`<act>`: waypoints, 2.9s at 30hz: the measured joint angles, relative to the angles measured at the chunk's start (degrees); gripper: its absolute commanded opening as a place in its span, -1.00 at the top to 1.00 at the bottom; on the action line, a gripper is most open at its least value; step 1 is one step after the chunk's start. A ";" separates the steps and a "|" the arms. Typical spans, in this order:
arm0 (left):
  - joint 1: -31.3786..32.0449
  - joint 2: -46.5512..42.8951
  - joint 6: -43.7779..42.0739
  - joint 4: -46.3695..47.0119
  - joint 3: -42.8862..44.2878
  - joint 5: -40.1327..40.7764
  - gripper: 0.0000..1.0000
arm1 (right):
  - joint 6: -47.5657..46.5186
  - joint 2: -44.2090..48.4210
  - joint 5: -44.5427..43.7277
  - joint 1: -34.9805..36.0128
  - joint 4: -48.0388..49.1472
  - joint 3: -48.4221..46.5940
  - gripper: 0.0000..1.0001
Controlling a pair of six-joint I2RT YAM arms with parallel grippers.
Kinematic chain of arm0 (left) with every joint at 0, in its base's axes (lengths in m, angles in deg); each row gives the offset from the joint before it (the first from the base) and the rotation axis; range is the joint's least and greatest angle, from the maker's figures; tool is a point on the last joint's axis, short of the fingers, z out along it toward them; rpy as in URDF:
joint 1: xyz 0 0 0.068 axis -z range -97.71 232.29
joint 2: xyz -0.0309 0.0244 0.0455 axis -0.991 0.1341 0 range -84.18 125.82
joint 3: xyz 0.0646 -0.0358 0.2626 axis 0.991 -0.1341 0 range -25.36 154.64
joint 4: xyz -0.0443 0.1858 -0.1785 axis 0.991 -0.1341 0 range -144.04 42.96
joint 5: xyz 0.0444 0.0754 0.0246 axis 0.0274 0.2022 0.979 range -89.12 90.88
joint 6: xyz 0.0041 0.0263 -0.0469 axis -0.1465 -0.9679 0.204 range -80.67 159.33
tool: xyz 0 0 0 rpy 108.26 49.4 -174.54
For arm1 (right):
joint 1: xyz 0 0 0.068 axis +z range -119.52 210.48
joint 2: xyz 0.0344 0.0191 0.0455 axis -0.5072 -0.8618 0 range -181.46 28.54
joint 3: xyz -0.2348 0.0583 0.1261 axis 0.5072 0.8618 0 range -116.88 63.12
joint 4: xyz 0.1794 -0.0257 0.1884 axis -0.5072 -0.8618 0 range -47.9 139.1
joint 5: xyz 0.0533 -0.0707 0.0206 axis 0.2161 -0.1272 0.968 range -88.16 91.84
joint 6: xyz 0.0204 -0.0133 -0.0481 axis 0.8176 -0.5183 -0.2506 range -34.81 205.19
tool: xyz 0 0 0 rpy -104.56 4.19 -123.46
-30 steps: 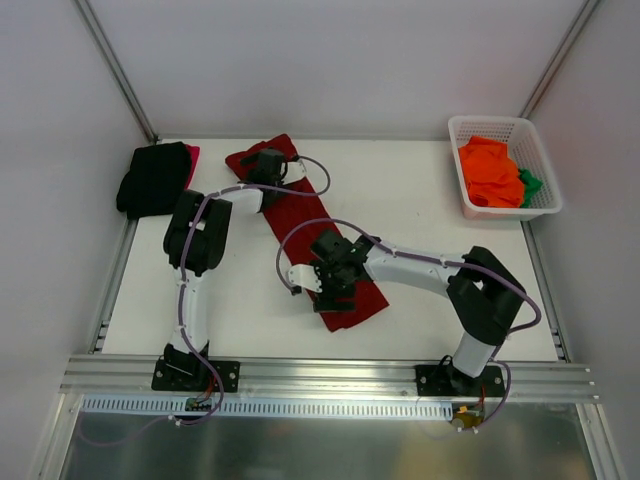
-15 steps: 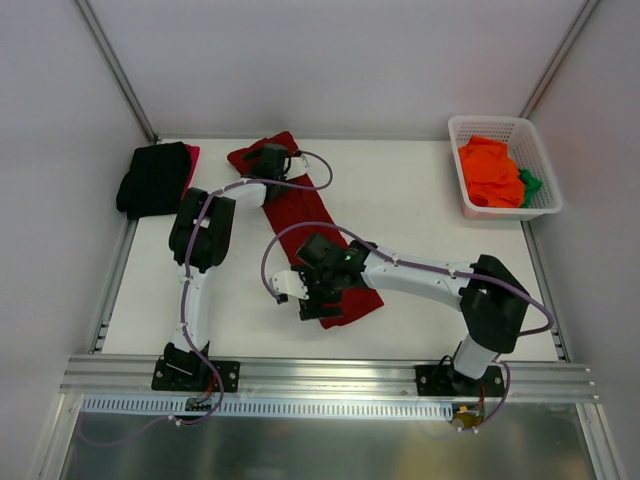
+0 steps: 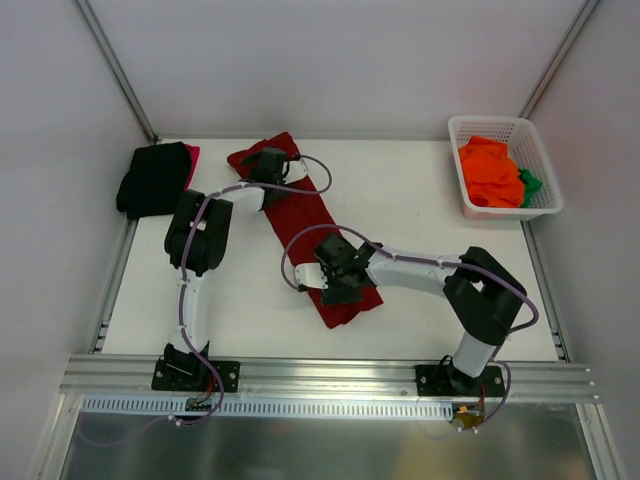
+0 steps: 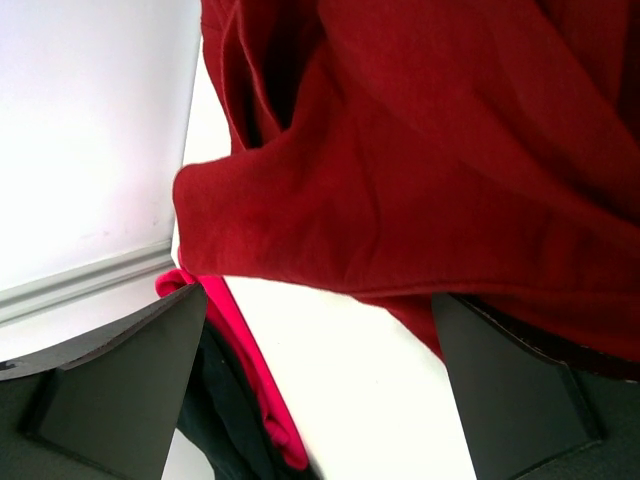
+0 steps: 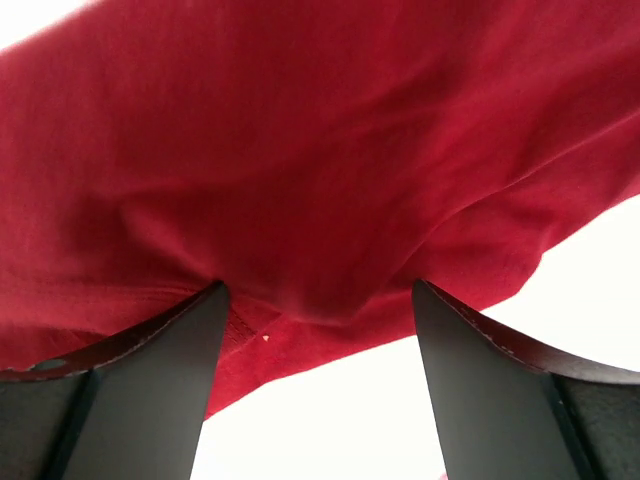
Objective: Fold and stack the t-shirts
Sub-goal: Fold the tshirt
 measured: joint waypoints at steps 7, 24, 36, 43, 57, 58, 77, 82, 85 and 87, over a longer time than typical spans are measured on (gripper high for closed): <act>0.04 -1.38 -0.02 -0.04 -1.95 -0.09 -0.97 | -6.51 -1.57 -9.77 6.32 6.23 1.95 -0.57; 1.18 -1.36 -0.42 -2.25 -0.72 0.31 -0.97 | 1.07 -3.85 13.31 17.70 -4.63 -9.84 -0.61; 4.55 -0.63 -0.04 -3.48 1.29 -0.22 -0.97 | 6.34 -3.85 20.41 17.53 -9.88 -13.64 -0.61; 5.29 -0.42 0.44 -3.93 1.68 -1.22 -0.97 | 7.15 -3.82 20.96 15.32 -9.86 -13.64 -0.61; 10.91 5.88 1.51 -6.05 11.67 -1.73 -0.97 | 8.44 -1.73 21.57 12.92 -9.77 -12.13 -0.61; 10.97 5.99 1.70 -6.05 11.89 -1.79 -0.97 | 8.59 -1.29 21.55 12.63 -9.79 -11.78 -0.61; 2.08 -29.68 15.43 -5.01 2.25 -10.43 -0.97 | 10.08 4.96 19.26 7.80 -9.90 -11.08 -0.61; -2.71 -39.65 23.82 -12.26 7.30 -18.71 -0.98 | 15.76 8.31 23.82 -3.87 -11.04 -13.40 -0.61; -8.98 -42.38 28.83 -18.12 6.14 -25.22 -0.97 | 22.62 8.70 28.68 -19.37 -10.16 -18.01 -0.61; -11.74 -42.69 31.36 -21.24 3.06 -28.98 -0.97 | 27.43 8.04 32.39 -29.55 -9.46 -20.39 -0.61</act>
